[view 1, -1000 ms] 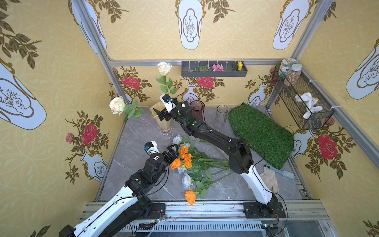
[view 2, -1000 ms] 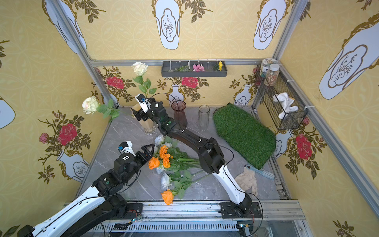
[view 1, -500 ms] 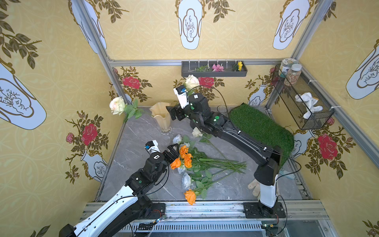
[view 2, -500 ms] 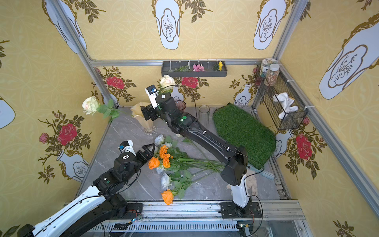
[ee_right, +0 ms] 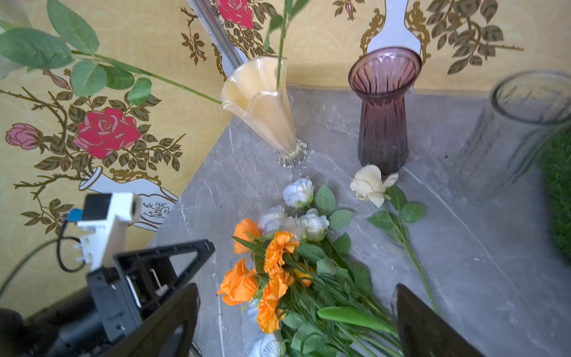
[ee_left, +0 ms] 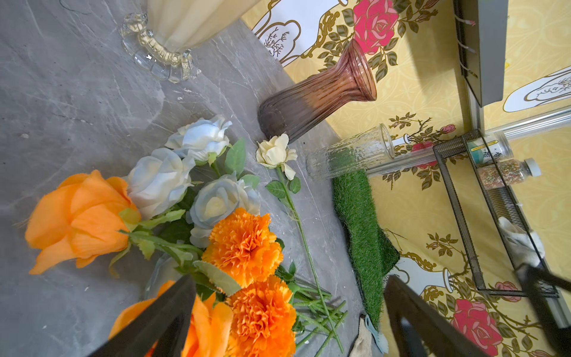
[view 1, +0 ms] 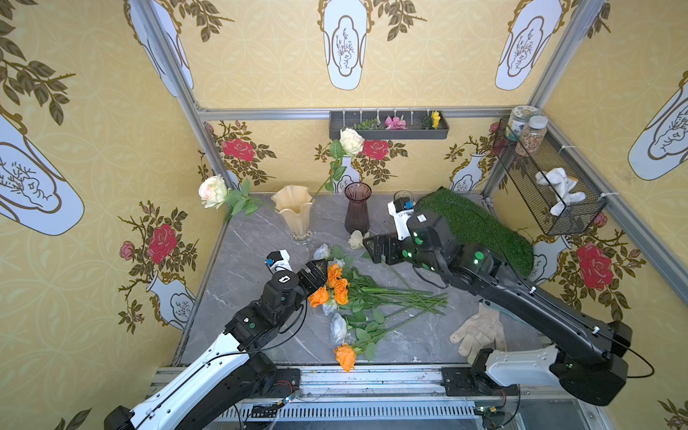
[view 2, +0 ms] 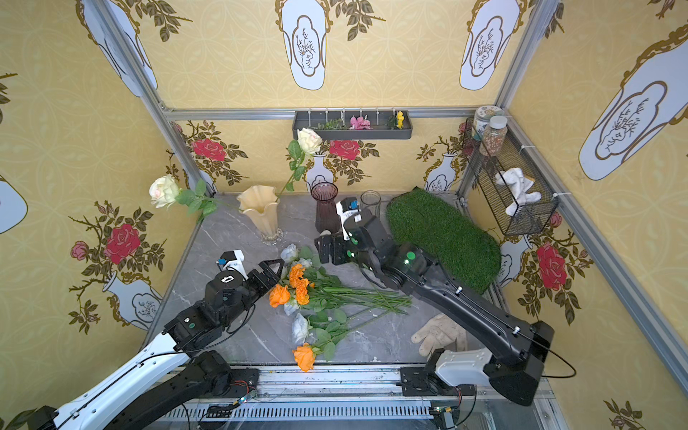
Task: Arrange the flowers in different vases according to their colors
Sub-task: Insert the flower into the vase.
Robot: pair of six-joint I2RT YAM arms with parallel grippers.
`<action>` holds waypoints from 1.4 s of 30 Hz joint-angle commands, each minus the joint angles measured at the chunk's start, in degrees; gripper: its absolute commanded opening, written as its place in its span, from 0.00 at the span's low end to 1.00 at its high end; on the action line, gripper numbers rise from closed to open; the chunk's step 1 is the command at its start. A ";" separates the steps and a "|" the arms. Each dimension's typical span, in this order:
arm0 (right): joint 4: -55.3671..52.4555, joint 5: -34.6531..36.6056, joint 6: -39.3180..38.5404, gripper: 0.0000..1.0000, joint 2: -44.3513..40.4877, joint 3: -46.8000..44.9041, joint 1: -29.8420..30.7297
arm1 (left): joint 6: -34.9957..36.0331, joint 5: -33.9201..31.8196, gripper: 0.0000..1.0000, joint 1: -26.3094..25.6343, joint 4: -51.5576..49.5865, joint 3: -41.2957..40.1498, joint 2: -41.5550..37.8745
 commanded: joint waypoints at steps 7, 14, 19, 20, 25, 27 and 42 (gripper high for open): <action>20.30 -3.22 7.72 0.97 -5.84 -16.60 0.16 | 6.16 -7.24 0.91 -0.33 -14.77 20.80 13.80; 24.15 -4.00 7.76 0.97 -4.91 -19.81 0.21 | 21.30 -17.74 0.83 0.57 -21.03 48.87 39.46; 23.93 -3.61 6.31 0.97 -5.35 -19.30 -0.20 | 28.28 -7.74 0.62 5.05 -12.56 56.07 50.32; 23.82 -3.75 6.12 0.97 -5.46 -18.97 -0.28 | 29.04 -5.69 0.57 5.55 -11.80 57.87 52.63; 22.32 -4.41 4.41 0.97 -5.66 -17.33 -0.78 | 31.65 0.90 0.34 6.60 -9.94 66.65 63.53; 21.54 -4.66 3.58 0.97 -5.64 -16.67 -1.41 | 31.66 2.34 0.30 7.18 -9.92 70.56 67.74; 19.50 -8.90 2.84 0.97 -5.76 -15.68 -6.04 | 32.03 -0.07 0.30 22.08 -8.85 81.39 75.30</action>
